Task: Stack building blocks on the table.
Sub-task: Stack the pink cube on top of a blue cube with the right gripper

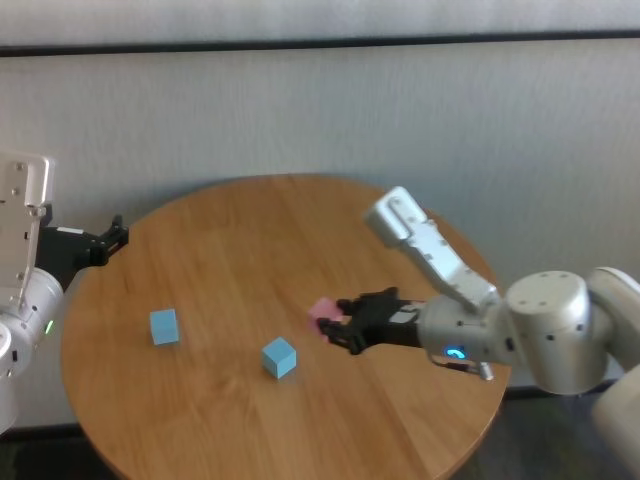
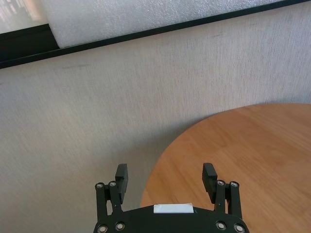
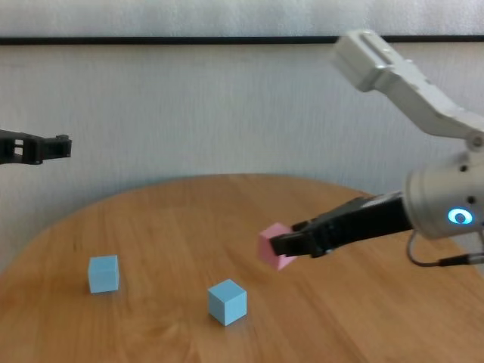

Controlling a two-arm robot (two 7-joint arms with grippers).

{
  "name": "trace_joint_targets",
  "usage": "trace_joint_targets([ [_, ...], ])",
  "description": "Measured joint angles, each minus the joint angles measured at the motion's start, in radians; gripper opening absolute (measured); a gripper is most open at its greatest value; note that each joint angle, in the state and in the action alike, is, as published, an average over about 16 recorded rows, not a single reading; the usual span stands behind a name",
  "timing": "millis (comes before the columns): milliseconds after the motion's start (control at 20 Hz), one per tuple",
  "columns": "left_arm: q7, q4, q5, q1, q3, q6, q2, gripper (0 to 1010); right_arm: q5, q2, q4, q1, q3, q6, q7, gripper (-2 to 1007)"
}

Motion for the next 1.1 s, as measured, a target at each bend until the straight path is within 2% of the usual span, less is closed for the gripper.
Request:
trace_joint_targets([
  [250,0.000,0.000,0.000,0.000,0.000,0.000,0.000,1002,-0.024,-0.040,0.003,0.010,-0.024,0.037,-0.019,364],
  [500,0.000,0.000,0.000,0.000,0.000,0.000,0.000,1002,-0.049,-0.076,0.007,0.006,-0.034,0.063,-0.043,364],
  [750,0.000,0.000,0.000,0.000,0.000,0.000,0.000,1002,-0.068,-0.102,0.020,-0.001,-0.034,0.075,-0.060,364],
  [1100,0.000,0.000,0.000,0.000,0.000,0.000,0.000,1002,-0.084,-0.134,0.043,-0.006,-0.024,0.088,-0.072,364],
])
